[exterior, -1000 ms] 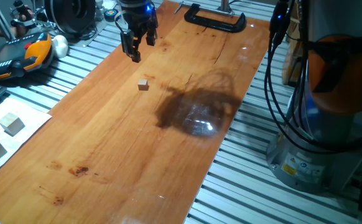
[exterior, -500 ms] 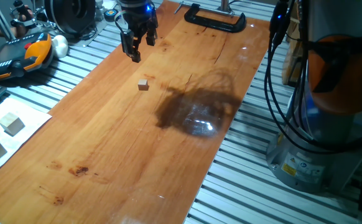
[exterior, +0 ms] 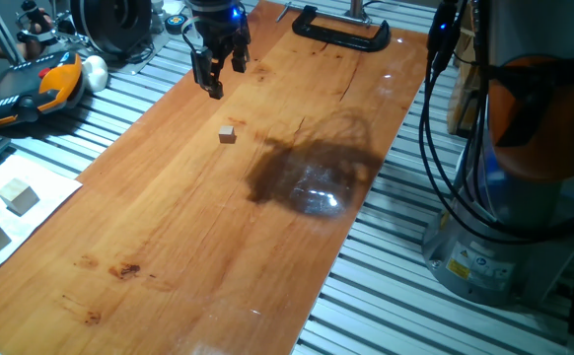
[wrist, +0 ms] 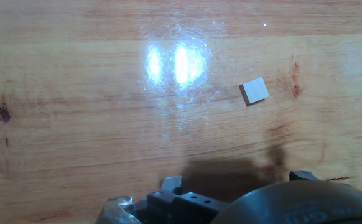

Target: Hold a small block with the gripper and sweep it from left to right on the table

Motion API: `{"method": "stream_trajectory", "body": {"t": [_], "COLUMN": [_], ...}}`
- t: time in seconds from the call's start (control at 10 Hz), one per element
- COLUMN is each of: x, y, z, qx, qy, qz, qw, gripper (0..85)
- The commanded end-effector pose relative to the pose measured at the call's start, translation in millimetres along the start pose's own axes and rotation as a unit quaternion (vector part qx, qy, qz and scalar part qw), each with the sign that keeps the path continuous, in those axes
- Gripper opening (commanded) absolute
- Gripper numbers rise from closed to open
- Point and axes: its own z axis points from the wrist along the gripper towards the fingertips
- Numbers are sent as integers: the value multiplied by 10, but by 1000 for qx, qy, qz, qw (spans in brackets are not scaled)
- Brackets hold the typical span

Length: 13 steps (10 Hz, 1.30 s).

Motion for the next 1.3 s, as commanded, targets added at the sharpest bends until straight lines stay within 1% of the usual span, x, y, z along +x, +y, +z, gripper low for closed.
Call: {"method": "stream_trajectory", "body": {"t": [0.0,0.5,1.0,1.2], "x": [-2,-2,2,1], "y": [-2,-2,-4,-4], "z": [-2,-2,0,-1], "qx": [54,53,52,52], "qy": [142,142,137,139], "qz": [-171,-173,-174,-175], "qw": [974,973,974,973], "gripper": [7,7,7,7]}}
